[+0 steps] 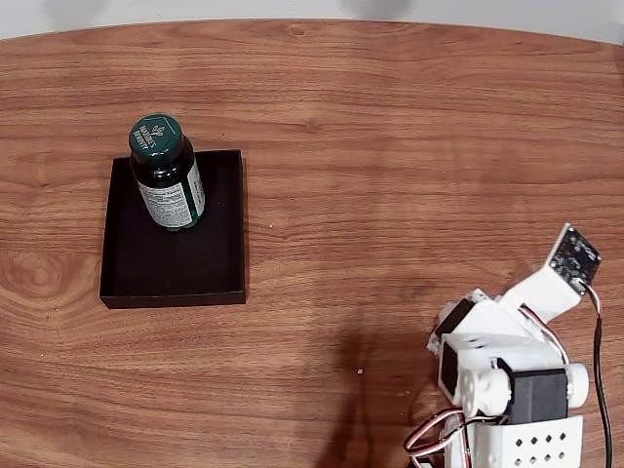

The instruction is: Pick up the pill bottle and place it in the black box.

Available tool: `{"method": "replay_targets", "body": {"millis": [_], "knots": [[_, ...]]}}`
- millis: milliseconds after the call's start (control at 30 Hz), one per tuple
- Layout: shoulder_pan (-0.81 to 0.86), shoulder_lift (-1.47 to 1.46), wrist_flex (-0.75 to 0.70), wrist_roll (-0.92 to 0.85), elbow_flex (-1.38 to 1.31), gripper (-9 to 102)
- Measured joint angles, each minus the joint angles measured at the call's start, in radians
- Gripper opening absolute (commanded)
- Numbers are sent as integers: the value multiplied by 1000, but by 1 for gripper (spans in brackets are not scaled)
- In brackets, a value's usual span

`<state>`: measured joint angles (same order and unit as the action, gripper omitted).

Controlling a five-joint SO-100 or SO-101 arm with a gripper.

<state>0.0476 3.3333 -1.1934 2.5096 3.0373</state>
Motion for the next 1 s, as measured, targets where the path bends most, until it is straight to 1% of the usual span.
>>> {"method": "replay_targets", "body": {"millis": [100, 200, 300, 500, 667, 1000], "knots": [[-18, 3, -35, 64, 0, 2], [-52, 11, -97, 189, -2, 2], [-54, 12, -115, 279, -8, 2], [-49, 14, -144, 407, -9, 3], [-49, 14, -144, 439, -9, 3], [-48, 14, -144, 440, -9, 3]]}}
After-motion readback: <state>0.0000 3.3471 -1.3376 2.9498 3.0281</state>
